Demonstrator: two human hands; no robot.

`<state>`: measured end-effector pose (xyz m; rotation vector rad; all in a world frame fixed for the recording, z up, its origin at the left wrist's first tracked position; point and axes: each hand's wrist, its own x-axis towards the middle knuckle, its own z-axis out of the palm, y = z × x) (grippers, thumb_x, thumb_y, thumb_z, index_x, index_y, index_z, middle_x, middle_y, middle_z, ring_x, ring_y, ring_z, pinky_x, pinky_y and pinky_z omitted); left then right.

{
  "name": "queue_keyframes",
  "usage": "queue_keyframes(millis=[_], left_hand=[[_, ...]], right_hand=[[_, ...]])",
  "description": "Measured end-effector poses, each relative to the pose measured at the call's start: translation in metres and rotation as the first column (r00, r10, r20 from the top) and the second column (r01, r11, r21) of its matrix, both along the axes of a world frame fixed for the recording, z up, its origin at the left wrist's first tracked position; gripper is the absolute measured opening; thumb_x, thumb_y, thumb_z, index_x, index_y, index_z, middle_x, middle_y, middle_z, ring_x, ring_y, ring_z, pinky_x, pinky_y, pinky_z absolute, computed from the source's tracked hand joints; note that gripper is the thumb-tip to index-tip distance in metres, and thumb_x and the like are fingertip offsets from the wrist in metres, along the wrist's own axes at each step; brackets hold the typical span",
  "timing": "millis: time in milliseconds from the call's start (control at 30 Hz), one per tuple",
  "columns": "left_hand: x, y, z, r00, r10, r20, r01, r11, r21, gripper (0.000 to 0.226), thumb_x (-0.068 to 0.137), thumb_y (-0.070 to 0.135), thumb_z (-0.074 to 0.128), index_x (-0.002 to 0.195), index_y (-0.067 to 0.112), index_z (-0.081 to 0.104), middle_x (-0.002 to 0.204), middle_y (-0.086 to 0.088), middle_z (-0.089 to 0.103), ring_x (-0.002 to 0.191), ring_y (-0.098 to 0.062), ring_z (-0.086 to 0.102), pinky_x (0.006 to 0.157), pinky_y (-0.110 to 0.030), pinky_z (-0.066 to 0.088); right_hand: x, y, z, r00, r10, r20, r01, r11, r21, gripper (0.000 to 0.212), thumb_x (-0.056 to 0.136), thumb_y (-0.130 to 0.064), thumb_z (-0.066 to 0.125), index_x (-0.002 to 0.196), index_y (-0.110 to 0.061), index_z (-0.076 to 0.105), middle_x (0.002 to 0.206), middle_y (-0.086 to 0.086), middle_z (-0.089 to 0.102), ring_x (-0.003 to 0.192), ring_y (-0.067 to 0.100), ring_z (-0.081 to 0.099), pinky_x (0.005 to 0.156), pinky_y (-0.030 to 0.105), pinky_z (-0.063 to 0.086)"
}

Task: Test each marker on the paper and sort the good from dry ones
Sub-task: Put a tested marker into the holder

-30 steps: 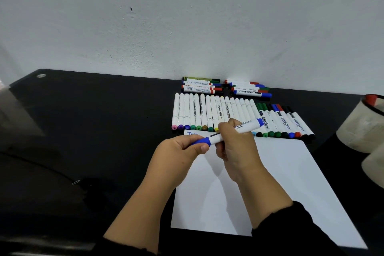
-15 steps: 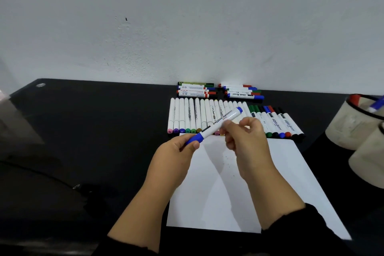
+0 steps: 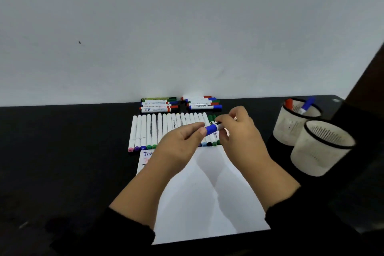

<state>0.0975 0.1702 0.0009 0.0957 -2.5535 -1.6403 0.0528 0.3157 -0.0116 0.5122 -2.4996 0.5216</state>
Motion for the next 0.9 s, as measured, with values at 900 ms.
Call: queue_keyframes(millis=[900], left_hand=[[-0.12,0.098,-0.1,0.99,-0.123,0.072,0.129,0.559,-0.819,0.062,0.098,0.047,0.02,0.151,0.018,0.005,0.158,-0.003,0.0,0.145,-0.017,-0.002,0.116,-0.034,0.0]], right_hand=[[-0.084,0.163,0.038,0.869,-0.353,0.346,0.361,0.932,0.044,0.021,0.093,-0.016,0.049,0.113,-0.01,0.045,0.094,0.003,0.048,0.076,0.017,0.049,0.064,0.03,0.039]])
